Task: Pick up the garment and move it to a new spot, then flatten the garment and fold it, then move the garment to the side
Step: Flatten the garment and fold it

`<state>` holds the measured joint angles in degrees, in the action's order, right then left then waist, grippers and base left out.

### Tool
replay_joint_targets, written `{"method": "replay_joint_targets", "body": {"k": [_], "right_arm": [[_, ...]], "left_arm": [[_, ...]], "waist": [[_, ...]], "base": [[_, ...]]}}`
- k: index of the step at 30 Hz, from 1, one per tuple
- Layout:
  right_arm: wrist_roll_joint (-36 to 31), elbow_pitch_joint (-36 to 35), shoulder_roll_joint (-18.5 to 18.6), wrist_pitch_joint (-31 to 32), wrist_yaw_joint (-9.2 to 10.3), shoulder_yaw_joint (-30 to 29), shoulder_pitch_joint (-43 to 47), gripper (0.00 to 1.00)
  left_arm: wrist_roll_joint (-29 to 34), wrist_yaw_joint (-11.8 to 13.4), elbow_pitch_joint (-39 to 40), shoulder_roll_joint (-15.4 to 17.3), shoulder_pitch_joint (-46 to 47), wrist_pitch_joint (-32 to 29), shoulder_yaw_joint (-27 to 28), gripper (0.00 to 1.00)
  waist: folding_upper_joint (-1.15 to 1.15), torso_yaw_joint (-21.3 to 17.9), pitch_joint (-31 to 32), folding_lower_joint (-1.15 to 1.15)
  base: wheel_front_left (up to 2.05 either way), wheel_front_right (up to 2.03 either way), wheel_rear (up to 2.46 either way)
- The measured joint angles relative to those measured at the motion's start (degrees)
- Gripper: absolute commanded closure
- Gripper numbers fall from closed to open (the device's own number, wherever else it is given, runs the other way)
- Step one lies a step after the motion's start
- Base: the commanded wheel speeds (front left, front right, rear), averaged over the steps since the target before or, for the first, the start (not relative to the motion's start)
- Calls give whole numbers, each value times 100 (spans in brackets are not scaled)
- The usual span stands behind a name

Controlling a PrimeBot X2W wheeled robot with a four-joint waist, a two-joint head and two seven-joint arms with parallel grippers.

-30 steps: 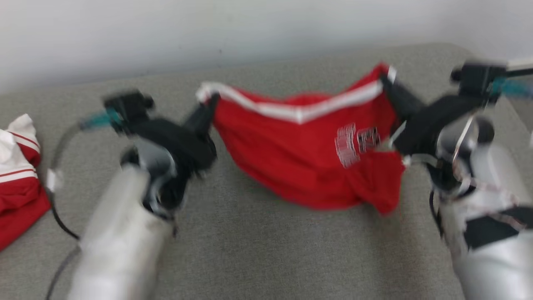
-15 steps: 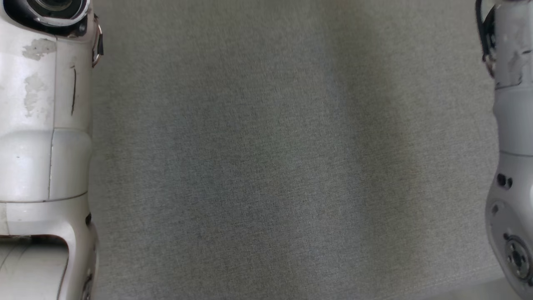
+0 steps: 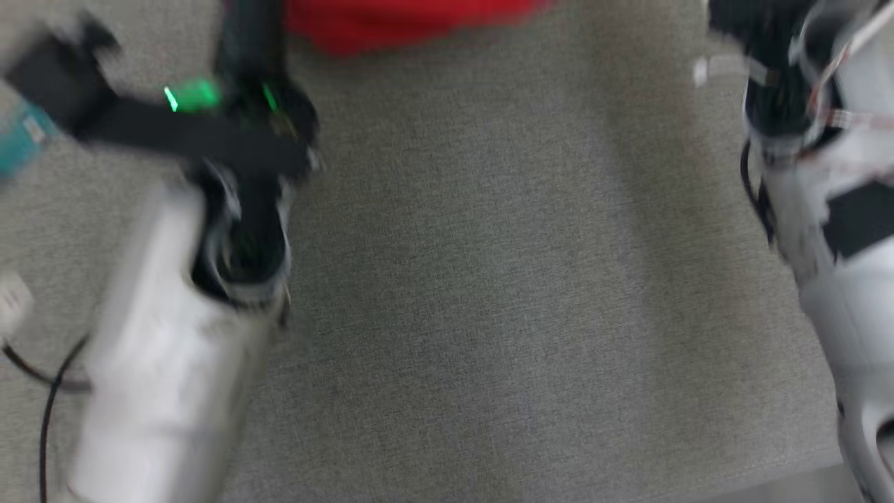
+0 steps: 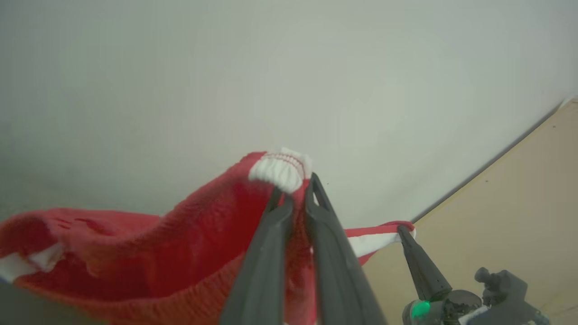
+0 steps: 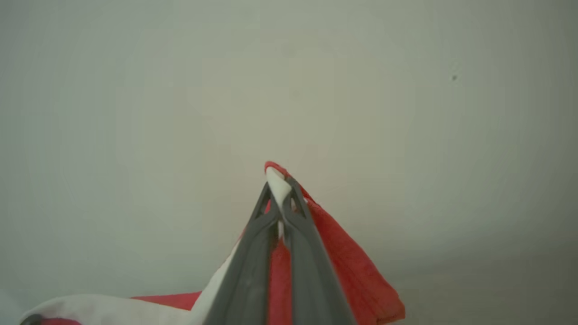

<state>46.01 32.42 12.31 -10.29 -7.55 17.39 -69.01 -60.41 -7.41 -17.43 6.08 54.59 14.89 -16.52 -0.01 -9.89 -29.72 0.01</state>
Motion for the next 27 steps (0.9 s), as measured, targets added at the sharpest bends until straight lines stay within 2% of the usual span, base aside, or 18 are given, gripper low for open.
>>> {"method": "replay_joint_targets", "body": {"k": [4,7,12,15,18,23,27], "right_arm": [[360,-500,424,385,0,344,1048,100],[517,-861,646,809,0,359,2045,100],[326,-1277,816,1495,0,-190,3864,100],[2,-1614,697,1930,0,-684,4878,100],[-416,-2072,399,2611,0,-1173,5867,100],[-1545,-3266,-98,4170,0,-2046,7266,100],[-2073,-4421,-602,5521,0,-2365,8213,100]], "left_arm": [[29,-1,737,19,-1176,20,-202,100],[234,-1,1013,111,-2177,23,-366,100],[686,-7,955,277,-3526,23,-737,100],[890,-8,834,334,-4077,23,-893,100],[1013,-8,734,361,-4523,23,-981,100],[1051,-9,579,558,-5054,0,-1296,100],[1031,8,543,867,-5408,-391,-1556,100]], "waist": [[0,36,249,0],[1,67,544,-1],[2,126,1124,-3],[2,162,1471,-3],[2,205,1802,-3],[3,296,2275,-4],[3,378,2578,-3]], "base": [[0,0,0],[0,0,0],[0,0,0],[0,0,0],[0,0,0],[0,0,0],[0,0,0]]}}
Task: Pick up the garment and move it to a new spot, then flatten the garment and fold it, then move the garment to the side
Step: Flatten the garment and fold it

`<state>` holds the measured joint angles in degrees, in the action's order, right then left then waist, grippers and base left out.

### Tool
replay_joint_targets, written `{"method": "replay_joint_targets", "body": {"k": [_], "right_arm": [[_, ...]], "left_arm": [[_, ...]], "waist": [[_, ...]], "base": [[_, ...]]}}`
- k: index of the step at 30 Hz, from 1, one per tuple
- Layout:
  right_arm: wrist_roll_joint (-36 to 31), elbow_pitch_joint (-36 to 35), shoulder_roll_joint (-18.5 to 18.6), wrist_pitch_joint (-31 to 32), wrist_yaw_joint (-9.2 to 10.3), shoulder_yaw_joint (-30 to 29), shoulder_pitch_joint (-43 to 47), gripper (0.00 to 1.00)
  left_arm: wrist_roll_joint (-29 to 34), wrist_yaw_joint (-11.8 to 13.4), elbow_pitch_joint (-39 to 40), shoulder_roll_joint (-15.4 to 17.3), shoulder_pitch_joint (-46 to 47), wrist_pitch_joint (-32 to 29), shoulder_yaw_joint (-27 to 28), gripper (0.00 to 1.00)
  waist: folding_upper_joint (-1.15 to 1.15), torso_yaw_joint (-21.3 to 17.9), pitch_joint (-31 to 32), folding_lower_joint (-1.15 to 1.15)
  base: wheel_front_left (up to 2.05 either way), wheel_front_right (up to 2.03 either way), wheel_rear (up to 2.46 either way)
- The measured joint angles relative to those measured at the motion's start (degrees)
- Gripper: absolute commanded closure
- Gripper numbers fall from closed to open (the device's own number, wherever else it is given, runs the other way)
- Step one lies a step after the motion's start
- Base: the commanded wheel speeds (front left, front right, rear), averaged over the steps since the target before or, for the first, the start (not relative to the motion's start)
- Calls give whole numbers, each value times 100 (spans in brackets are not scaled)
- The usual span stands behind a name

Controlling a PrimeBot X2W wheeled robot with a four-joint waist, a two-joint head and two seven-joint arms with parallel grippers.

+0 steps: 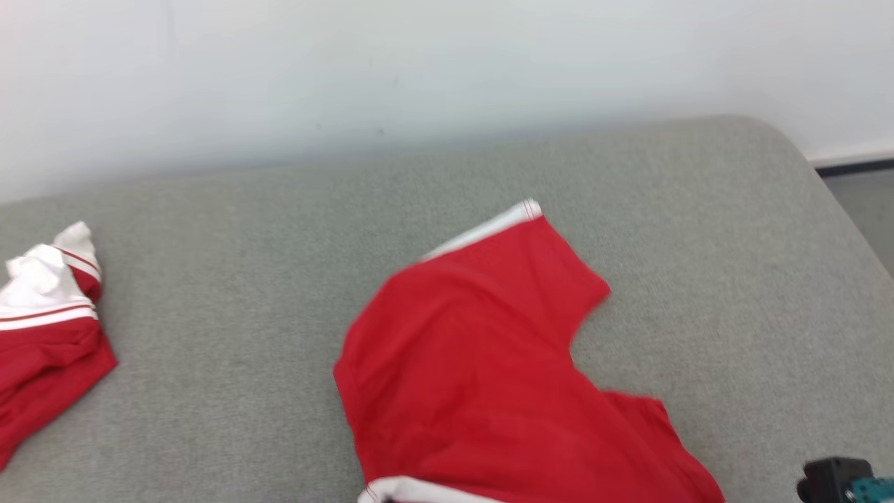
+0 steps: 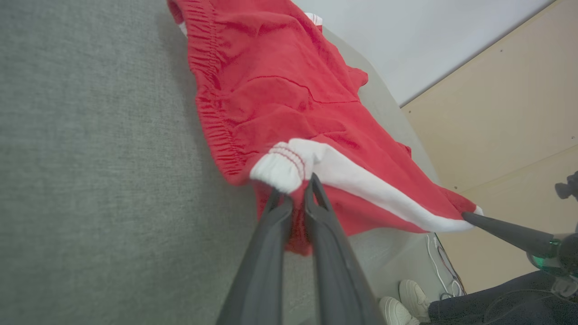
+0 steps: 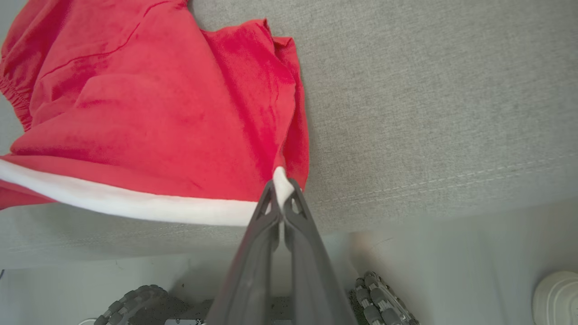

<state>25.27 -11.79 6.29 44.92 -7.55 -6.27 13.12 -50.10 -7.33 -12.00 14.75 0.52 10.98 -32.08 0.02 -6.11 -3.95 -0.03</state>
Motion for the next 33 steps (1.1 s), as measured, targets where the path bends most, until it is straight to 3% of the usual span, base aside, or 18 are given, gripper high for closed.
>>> {"method": "replay_joint_targets", "body": {"k": [4,7,10,18,23,25,33], "right_arm": [[-185,-838,-214,671,0,-263,513,100],[-298,-1147,-264,615,0,-366,376,100],[-428,-965,-205,490,0,-260,-227,100],[-519,923,625,-255,0,521,-2736,100],[-479,2251,1105,-1325,0,1316,-4162,100],[-525,3127,1308,-1837,0,1642,-4718,100],[-550,4760,1327,-2697,0,2053,-5839,100]], "left_arm": [[-37,32,246,116,-279,-222,-136,100],[-176,35,410,42,-299,-207,-92,100],[-220,35,419,-103,-65,-249,-88,100],[-285,142,-216,-614,1241,-398,59,100],[-176,314,-875,-851,2103,-344,152,100],[-108,431,-1232,-991,2555,-214,169,100],[-203,681,-1954,-1168,3296,99,104,100]], "waist": [[0,113,186,0],[-1,215,235,1],[-1,270,201,2],[-2,394,-98,4],[-3,519,-394,4],[-3,615,-588,5],[-3,919,-1083,5]], "base": [[0,0,0],[0,0,0],[0,0,0],[0,0,0],[0,0,0],[0,0,0],[0,0,0]]}}
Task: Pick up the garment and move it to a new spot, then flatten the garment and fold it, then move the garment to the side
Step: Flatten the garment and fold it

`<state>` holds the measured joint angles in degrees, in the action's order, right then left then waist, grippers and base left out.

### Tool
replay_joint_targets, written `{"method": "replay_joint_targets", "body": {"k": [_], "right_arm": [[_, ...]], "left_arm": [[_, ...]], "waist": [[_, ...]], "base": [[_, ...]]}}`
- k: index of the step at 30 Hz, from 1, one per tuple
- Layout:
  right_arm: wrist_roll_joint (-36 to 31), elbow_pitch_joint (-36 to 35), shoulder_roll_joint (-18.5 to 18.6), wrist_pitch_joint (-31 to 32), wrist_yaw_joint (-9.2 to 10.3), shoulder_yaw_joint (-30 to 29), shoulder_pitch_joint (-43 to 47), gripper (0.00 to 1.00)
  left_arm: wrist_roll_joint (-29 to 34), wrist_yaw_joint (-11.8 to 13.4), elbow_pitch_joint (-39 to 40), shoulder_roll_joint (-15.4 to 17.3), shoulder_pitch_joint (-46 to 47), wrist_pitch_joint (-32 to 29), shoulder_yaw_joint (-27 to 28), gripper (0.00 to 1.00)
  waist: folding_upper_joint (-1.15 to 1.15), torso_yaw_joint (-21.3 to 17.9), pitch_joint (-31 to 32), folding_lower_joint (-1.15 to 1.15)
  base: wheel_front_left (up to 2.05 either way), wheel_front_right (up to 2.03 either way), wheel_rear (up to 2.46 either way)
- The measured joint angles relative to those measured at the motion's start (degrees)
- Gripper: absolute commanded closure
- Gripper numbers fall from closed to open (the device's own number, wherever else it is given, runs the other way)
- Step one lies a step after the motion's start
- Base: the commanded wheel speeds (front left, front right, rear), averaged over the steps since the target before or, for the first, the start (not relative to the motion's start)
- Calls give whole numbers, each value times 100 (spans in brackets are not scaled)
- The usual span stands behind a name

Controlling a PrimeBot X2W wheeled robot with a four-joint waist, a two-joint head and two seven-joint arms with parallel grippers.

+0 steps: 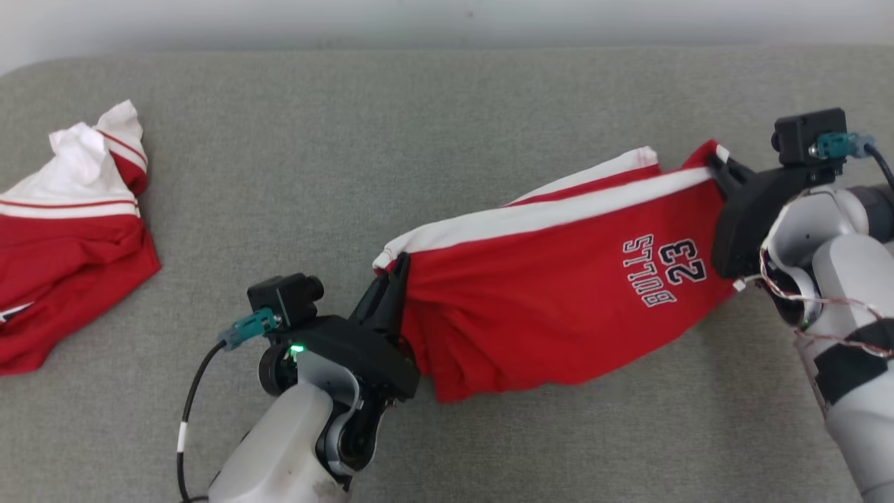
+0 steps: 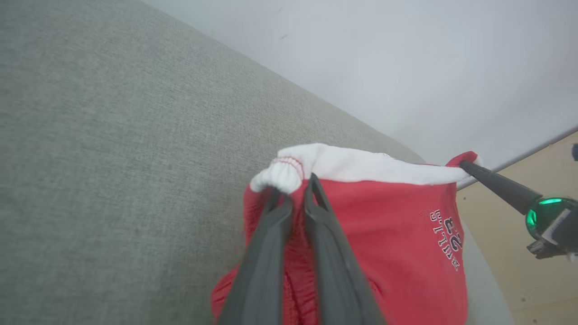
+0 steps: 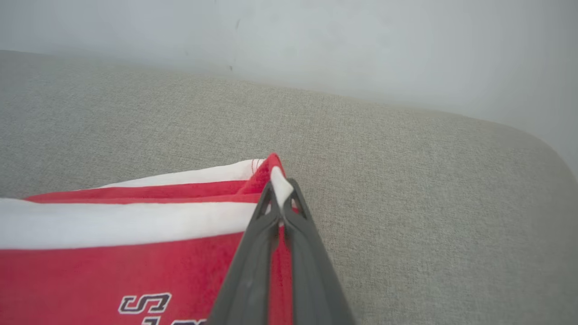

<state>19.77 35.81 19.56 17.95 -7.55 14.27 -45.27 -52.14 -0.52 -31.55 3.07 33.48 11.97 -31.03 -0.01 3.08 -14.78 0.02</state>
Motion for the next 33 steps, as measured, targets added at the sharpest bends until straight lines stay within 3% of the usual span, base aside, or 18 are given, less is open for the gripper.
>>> {"method": "replay_joint_targets", "body": {"k": [7,8,9,10,14,19,22,28,33], "right_arm": [[-131,869,-110,-571,0,138,-705,100],[-130,1003,-142,-613,0,130,-766,100],[-121,1123,-185,-681,0,123,-815,84],[-99,1240,-226,-692,0,136,-862,0],[75,1527,-338,-847,0,231,-966,0],[509,1742,-353,-713,0,267,-978,0],[794,1785,-320,-454,0,372,-888,0],[1220,1805,-127,-175,0,554,-504,0],[1477,1884,-107,-34,0,543,-343,0]], "left_arm": [[-416,14,-131,-18,435,186,-315,100],[-454,47,-136,-21,480,219,-371,72],[-495,53,-148,-20,519,226,-423,0],[-530,65,-158,-21,542,256,-466,0],[-582,160,-192,-24,569,291,-491,0],[441,379,209,-29,212,314,353,0],[1118,343,505,-20,-315,314,720,0],[1478,51,448,-20,-979,314,892,0],[1901,1,632,-21,-1212,315,956,0]], "waist": [[0,231,-334,-1],[0,262,-364,0],[0,291,-391,0],[0,318,-410,-1],[-1,377,-395,-1],[0,380,-181,-2],[0,372,-13,-3],[1,393,325,-3],[1,460,507,-3]], "base": [[0,0,0],[0,0,0],[0,0,0],[0,0,0],[0,0,0],[0,0,0],[0,0,0],[0,0,0],[0,0,0]]}}
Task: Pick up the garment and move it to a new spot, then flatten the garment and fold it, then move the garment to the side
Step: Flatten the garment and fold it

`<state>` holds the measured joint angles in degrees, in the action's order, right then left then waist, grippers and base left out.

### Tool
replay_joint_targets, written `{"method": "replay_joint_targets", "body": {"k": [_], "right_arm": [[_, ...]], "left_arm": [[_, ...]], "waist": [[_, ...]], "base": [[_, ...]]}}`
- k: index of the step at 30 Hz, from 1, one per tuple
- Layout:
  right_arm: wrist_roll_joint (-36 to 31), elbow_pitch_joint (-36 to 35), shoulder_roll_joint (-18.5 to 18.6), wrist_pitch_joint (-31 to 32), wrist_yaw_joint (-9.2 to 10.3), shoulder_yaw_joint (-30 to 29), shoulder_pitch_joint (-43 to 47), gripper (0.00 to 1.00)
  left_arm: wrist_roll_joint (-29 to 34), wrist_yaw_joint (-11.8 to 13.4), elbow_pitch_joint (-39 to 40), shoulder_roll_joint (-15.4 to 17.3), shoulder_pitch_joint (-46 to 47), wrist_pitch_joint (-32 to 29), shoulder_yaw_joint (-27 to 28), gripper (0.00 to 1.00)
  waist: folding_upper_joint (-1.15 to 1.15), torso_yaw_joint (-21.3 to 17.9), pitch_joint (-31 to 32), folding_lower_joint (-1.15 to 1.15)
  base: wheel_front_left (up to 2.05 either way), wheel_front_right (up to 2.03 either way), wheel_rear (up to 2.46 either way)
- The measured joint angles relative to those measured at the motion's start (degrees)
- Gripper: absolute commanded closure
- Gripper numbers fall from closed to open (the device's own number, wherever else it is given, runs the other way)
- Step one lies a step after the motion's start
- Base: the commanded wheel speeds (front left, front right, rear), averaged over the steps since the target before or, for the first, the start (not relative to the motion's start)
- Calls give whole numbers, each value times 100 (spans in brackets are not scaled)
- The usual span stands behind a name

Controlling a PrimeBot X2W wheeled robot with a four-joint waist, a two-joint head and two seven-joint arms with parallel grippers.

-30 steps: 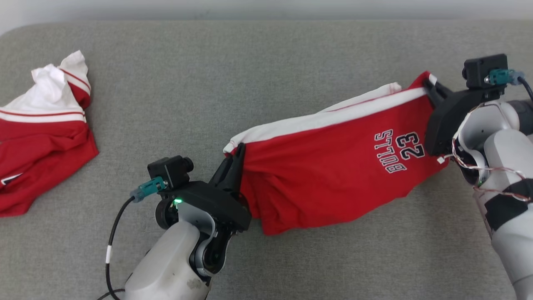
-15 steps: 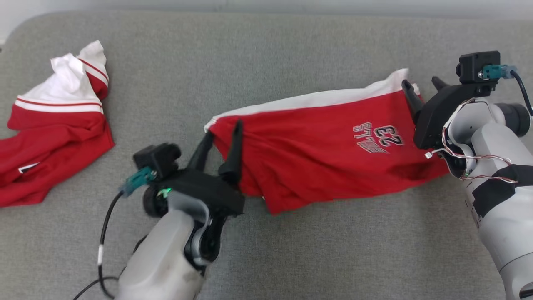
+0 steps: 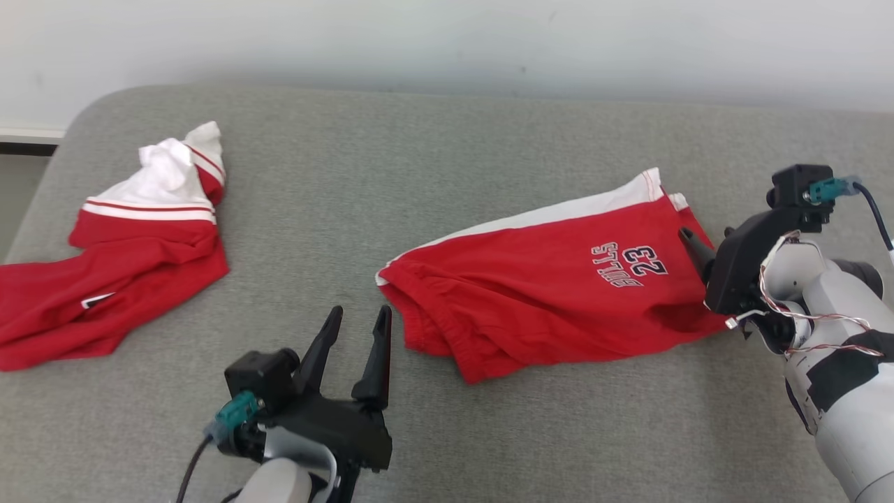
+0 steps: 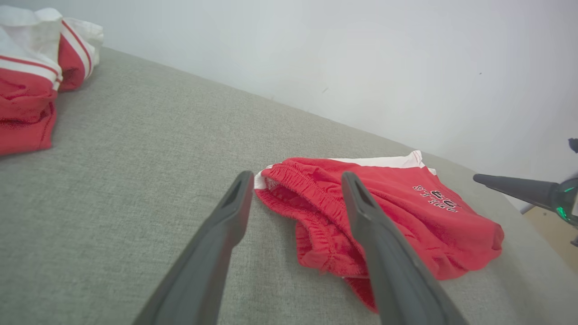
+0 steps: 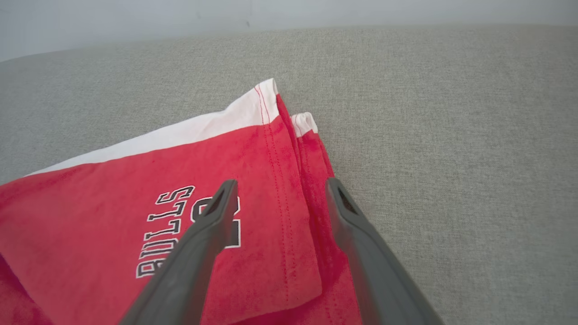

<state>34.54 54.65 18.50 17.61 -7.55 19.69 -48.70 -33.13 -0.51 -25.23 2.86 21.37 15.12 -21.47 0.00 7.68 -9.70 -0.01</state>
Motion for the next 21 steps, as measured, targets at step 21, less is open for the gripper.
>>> {"method": "replay_joint_targets", "body": {"k": [21], "right_arm": [[-256,1708,158,-579,0,-847,-418,0]], "left_arm": [[2006,-134,1938,1,-1690,0,994,0]], "waist": [[0,702,-158,1]], "base": [[0,0,0]]}}
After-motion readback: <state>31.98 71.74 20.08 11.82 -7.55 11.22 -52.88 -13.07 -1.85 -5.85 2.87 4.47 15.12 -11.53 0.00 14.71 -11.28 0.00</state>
